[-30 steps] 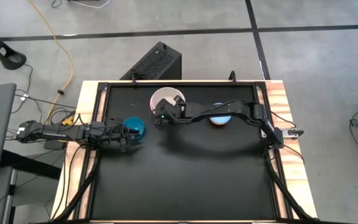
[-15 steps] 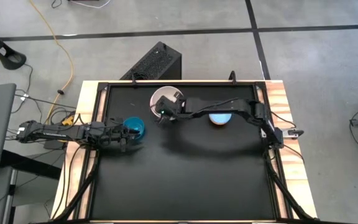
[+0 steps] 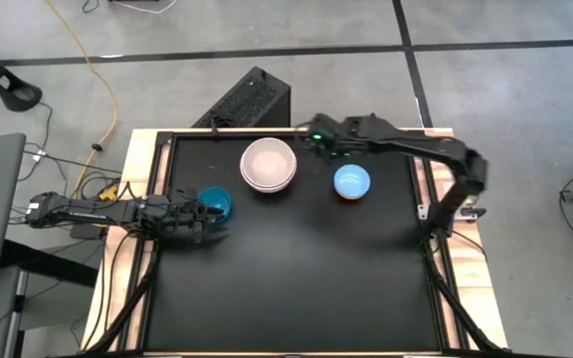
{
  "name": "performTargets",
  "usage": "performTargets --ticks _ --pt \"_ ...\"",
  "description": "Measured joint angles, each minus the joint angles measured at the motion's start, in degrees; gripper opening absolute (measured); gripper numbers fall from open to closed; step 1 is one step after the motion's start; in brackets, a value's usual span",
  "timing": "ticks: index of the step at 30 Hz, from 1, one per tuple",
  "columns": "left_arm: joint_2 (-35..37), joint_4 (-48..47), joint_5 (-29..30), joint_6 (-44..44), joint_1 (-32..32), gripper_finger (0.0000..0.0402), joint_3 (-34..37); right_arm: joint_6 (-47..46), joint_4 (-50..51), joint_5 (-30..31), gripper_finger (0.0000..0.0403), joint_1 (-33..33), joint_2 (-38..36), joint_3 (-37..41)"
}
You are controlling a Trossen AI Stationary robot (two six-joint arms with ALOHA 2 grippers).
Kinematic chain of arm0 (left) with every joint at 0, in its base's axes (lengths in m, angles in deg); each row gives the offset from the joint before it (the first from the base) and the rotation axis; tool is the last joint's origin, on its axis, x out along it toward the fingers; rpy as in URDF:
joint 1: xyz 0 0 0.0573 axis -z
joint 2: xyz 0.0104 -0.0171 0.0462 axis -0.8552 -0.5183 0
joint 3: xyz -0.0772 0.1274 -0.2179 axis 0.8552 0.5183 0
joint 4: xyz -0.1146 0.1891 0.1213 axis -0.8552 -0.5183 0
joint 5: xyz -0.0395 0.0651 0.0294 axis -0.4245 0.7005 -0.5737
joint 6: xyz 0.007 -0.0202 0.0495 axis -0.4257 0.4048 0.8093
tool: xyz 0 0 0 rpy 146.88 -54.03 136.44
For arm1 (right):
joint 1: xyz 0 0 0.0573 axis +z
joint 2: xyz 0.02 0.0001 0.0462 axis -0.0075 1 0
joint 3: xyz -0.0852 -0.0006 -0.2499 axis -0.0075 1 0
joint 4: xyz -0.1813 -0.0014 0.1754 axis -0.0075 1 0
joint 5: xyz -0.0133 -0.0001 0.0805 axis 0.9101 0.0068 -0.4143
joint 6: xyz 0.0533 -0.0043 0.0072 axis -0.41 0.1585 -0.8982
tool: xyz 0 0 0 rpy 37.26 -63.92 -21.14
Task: Nest bowls inside each other
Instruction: Stack the white bowl on top of the light orange bowl, then stack the blue patterned bowl on top of the white bowl
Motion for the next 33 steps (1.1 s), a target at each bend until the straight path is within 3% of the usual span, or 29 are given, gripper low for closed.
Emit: performTargets --ticks 6,11,19,26,33 --pt "0.04 0.04 0.51 0.00 -0.01 0.0088 0.00 -8.16 -7.93 -4.17 0.0059 -3.47 -13.98 21.77" --pt "0.04 0.18 1.40 -0.04 -0.01 0.0088 0.00 -14.59 -8.06 -4.85 0.0065 -3.86 -20.64 32.87" --pt "0.04 0.22 1.41 -0.55 0.01 0.0088 0.00 -17.86 -7.92 -5.98 0.0134 -4.97 -24.29 39.56" --pt "0.04 0.24 1.42 -1.60 0.01 0.0088 0.00 -18.02 -8.48 -7.38 0.0214 -8.64 -22.13 42.96" --pt "0.04 0.26 1.43 -1.62 0.01 0.0088 0.00 -16.75 -14.27 -9.46 0.0233 -12.54 -17.63 47.47"
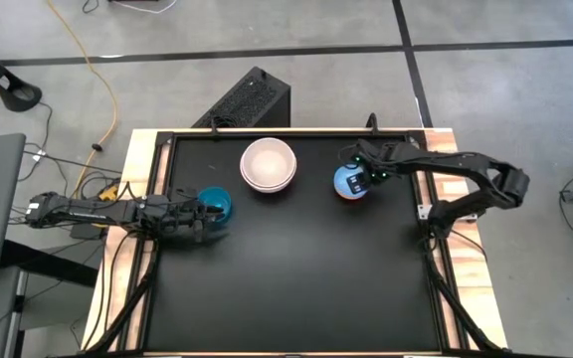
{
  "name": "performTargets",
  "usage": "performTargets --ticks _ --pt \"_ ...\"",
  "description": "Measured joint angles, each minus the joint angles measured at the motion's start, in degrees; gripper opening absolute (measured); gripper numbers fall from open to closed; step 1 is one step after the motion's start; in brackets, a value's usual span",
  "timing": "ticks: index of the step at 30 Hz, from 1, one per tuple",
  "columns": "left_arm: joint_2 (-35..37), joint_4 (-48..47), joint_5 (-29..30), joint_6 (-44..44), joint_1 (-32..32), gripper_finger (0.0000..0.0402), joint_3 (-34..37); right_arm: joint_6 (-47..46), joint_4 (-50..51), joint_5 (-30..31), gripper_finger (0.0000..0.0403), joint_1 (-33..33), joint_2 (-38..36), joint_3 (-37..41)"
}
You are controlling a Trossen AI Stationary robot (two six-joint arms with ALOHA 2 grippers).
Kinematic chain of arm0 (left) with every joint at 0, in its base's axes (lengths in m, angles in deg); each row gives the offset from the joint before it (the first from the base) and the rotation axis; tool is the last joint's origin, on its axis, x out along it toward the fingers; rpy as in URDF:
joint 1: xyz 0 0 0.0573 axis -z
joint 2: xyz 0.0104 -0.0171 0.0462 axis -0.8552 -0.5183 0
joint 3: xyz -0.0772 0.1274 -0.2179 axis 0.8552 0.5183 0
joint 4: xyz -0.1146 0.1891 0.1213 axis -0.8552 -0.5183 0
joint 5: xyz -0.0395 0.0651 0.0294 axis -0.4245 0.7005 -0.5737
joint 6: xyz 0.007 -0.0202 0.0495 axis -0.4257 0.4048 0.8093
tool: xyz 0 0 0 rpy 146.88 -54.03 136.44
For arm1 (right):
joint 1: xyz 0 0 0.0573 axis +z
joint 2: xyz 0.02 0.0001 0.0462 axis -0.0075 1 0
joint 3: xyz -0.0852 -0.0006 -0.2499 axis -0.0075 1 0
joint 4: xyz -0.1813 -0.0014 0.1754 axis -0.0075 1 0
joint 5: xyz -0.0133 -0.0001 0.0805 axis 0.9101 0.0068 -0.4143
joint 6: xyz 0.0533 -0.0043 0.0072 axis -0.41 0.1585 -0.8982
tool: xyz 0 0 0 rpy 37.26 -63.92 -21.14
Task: Nest bowls inside each other
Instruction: Stack the blue patterned bowl on top of the white bowl
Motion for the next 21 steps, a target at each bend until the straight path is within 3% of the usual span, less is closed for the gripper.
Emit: performTargets --ticks 5,8,16,21 --pt "0.00 0.00 0.01 0.04 -0.02 0.0088 0.00 1.13 -3.91 -0.54 0.0219 -1.91 4.13 1.65" --pt "0.01 0.00 0.01 0.06 -0.01 0.0088 0.00 2.12 -5.40 -0.65 0.0191 -2.24 6.48 1.66" --pt "0.00 0.00 0.01 0.07 0.00 0.0088 0.00 3.57 -6.67 -1.07 0.0019 -2.30 7.20 -0.71" --pt "0.02 0.00 0.02 0.08 -0.02 0.0088 0.00 3.47 -5.33 -3.66 0.0014 -1.40 4.75 -5.31"
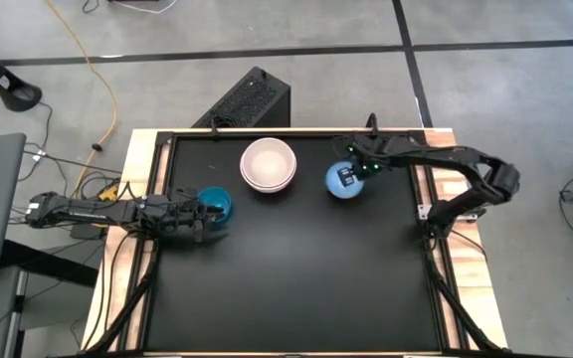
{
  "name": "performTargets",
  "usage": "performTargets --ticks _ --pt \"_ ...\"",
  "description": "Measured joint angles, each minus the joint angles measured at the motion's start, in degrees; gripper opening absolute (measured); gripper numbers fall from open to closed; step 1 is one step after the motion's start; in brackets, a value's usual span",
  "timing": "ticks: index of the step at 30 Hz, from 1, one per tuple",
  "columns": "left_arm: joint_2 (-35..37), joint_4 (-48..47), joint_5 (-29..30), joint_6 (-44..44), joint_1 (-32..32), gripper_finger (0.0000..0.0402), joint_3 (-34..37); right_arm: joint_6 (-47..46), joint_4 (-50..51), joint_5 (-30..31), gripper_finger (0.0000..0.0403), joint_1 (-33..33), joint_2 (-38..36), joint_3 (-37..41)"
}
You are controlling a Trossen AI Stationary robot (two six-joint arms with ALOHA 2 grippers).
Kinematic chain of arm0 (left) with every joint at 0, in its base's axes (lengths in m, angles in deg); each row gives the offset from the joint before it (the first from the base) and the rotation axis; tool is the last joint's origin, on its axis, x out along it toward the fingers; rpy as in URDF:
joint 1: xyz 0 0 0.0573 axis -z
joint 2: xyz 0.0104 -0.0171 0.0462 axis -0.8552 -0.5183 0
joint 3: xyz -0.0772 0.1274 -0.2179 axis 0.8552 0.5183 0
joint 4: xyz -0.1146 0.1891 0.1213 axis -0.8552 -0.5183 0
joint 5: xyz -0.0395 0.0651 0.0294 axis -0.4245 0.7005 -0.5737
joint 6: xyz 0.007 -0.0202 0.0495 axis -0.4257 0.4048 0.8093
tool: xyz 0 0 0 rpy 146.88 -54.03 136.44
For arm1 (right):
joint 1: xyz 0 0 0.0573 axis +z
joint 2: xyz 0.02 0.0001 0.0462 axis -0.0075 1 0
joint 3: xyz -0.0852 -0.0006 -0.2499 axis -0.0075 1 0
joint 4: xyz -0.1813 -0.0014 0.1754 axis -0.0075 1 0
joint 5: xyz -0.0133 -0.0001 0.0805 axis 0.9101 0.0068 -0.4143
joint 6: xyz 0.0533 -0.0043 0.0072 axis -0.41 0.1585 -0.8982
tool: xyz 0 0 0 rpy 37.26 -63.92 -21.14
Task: Nest bowls inside each other
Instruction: Stack the blue patterned bowl on top of the white bowl
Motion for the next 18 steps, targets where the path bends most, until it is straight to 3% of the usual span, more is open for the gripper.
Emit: performTargets --ticks 9,13,18 --pt "0.00 0.00 0.04 1.06 0.02 0.0088 0.00 -0.60 -4.03 0.12 0.0007 11.49 2.81 -17.52" --pt "0.00 0.00 0.10 1.10 0.00 0.0088 0.00 2.40 -4.20 0.29 0.0007 15.71 9.74 -28.22" --pt "-0.01 0.00 0.12 1.06 0.01 0.0088 0.00 7.92 -3.19 0.22 0.0007 15.81 20.84 -43.26"
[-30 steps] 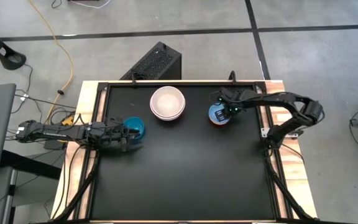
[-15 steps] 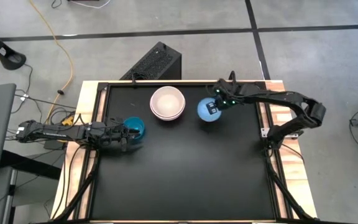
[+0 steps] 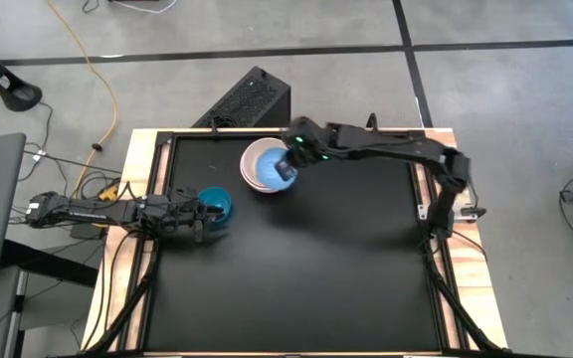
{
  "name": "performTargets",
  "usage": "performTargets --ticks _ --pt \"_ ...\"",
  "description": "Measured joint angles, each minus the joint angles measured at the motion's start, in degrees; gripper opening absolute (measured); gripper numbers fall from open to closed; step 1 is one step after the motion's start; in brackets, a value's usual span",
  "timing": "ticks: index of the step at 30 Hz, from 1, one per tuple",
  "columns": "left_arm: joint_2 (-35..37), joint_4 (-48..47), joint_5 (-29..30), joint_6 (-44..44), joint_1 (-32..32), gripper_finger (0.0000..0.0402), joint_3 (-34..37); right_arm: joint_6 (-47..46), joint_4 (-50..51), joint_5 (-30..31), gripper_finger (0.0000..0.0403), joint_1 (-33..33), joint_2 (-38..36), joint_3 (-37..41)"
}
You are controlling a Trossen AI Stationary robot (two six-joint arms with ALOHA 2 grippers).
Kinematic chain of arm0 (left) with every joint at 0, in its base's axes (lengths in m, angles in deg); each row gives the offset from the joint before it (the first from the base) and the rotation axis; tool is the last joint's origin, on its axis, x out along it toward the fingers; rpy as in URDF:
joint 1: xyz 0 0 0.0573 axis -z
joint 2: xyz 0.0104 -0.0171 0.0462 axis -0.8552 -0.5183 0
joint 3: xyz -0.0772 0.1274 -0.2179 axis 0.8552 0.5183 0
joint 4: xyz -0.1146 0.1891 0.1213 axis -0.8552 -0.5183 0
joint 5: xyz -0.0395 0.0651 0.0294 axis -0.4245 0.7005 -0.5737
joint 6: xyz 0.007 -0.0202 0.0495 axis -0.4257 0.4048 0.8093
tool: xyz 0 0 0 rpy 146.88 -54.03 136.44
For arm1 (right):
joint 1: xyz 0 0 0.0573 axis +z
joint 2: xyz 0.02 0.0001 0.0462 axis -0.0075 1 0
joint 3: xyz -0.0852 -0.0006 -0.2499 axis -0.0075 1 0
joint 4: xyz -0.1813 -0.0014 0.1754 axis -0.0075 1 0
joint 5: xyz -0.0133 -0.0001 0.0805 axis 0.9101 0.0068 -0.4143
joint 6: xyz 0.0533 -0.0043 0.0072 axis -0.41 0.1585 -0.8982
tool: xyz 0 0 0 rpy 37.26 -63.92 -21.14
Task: Nest bowls inside each other
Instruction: Stack the blue patterned bowl on top of the white bowl
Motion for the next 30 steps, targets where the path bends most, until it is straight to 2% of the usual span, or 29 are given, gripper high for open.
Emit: performTargets --ticks 6,11,15,24,30 --pt "-0.01 -0.02 -0.39 -1.09 -0.01 0.0088 0.00 3.08 6.72 -3.43 0.0007 -3.73 13.64 -15.95" --pt "0.01 -0.02 -0.54 -1.09 -0.01 0.0088 0.00 3.96 10.75 -4.52 0.0007 -6.11 21.30 -23.43" --pt "0.01 -0.04 -0.57 -0.24 -0.01 0.0088 0.00 3.99 10.11 -4.54 0.0008 -6.86 24.55 -24.83" --pt "0.00 -0.06 -0.60 0.04 0.01 0.0088 0.00 3.63 10.27 -2.73 0.0010 -7.32 26.02 -24.81" --pt "0.00 -0.07 -0.61 0.04 0.00 0.0088 0.00 3.94 10.89 -2.53 0.0044 -7.30 26.88 -24.77"
